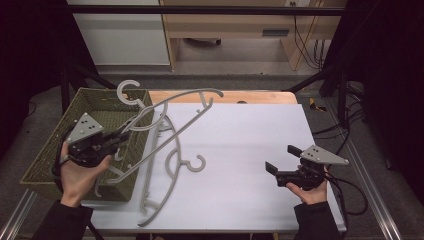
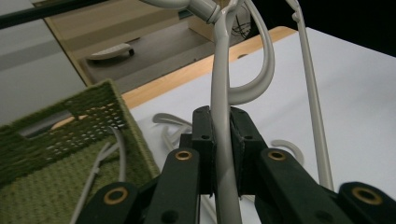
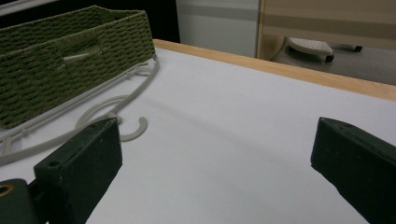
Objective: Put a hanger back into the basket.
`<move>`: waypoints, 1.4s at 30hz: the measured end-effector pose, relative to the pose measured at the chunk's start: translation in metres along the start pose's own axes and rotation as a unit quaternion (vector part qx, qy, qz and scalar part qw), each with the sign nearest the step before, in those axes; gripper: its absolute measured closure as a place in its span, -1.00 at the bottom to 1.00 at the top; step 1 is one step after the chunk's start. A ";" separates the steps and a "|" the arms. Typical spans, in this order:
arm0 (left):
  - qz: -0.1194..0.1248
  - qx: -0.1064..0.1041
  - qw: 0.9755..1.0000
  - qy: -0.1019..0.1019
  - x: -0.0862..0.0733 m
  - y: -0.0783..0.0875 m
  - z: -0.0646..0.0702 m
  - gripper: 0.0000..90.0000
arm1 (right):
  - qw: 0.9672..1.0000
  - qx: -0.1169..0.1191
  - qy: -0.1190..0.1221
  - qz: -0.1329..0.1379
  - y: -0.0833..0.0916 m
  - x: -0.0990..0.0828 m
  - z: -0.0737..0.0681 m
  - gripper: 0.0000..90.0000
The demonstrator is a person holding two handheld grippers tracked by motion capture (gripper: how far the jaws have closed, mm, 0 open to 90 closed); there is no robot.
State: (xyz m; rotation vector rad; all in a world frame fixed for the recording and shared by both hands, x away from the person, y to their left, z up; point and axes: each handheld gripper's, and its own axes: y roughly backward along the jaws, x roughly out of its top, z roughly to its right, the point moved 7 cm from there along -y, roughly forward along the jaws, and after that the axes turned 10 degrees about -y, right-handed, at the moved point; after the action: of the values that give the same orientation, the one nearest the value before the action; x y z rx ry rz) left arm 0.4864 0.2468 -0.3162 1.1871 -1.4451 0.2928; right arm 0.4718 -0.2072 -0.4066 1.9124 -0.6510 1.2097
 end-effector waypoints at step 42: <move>-0.040 0.103 0.994 -0.005 -0.066 0.022 -0.131 0.82 | 1.000 -0.004 0.002 -0.008 -0.005 -0.003 0.001 -0.95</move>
State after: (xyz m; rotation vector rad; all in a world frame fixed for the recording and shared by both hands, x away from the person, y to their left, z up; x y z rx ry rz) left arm 0.5340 0.3872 -0.3255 1.4123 -1.3968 0.3874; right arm 0.4754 -0.2049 -0.4111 1.9035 -0.6355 1.1985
